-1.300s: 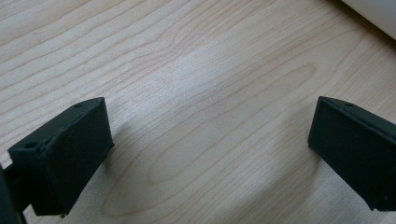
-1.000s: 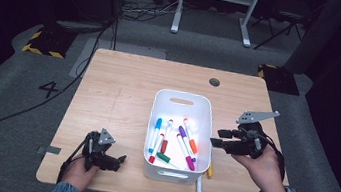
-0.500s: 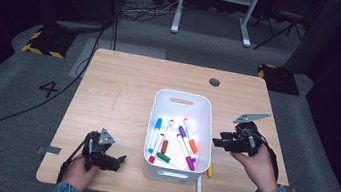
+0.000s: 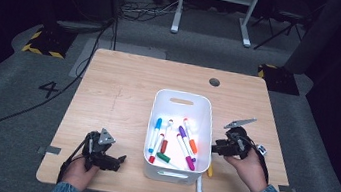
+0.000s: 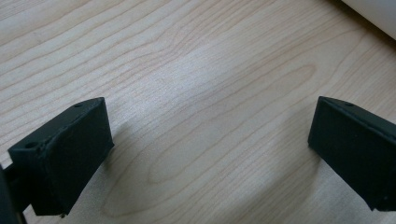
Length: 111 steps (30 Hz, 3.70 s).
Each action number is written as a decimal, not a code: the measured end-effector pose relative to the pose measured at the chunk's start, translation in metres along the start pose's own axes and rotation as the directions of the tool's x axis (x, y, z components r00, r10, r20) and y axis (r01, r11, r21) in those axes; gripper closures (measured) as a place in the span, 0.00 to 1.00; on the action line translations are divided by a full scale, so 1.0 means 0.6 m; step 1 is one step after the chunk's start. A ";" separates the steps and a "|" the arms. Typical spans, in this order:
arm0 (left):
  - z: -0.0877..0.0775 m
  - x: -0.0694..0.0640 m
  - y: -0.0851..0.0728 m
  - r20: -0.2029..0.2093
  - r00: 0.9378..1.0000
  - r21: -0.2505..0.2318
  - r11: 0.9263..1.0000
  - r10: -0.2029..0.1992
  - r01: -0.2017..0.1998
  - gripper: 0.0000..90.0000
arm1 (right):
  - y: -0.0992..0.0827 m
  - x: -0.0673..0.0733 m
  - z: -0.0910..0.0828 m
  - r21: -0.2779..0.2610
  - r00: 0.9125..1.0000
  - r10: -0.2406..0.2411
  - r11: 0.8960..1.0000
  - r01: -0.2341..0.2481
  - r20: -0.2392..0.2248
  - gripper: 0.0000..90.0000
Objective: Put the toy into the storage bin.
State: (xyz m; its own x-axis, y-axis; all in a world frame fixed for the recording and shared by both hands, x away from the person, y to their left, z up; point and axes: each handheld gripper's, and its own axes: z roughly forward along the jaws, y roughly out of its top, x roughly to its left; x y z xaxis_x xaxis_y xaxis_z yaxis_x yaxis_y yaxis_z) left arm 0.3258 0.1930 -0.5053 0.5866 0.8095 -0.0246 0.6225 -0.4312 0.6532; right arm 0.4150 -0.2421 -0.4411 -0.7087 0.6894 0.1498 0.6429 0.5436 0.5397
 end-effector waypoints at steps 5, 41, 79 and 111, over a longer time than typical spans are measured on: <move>0.000 0.000 0.000 0.000 1.000 0.000 1.000 0.000 0.000 0.00 | -0.010 -0.003 0.027 0.042 1.000 0.006 0.999 -0.005 -0.015 0.67; 0.000 0.000 0.000 0.000 1.000 0.000 1.000 0.000 0.000 0.00 | -0.019 -0.024 -0.001 0.061 0.997 0.061 0.996 -0.064 0.043 0.85; 0.000 0.000 0.000 0.000 1.000 0.000 1.000 0.000 0.000 0.00 | 0.063 0.090 -0.171 -0.182 0.993 -0.106 0.979 0.095 -0.049 0.85; 0.000 0.000 0.000 0.000 1.000 0.000 1.000 0.000 0.000 0.00 | 0.123 0.199 -0.133 -0.207 0.949 -0.261 0.953 0.223 -0.177 0.85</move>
State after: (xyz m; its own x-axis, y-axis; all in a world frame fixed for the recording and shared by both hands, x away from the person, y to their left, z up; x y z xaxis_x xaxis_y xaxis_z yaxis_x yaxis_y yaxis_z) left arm 0.3258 0.1930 -0.5053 0.5869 0.8093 -0.0246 0.6224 -0.4315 0.6531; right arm 0.3548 -0.1582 -0.3171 -0.8916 0.4278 0.1483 0.3943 0.5726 0.7188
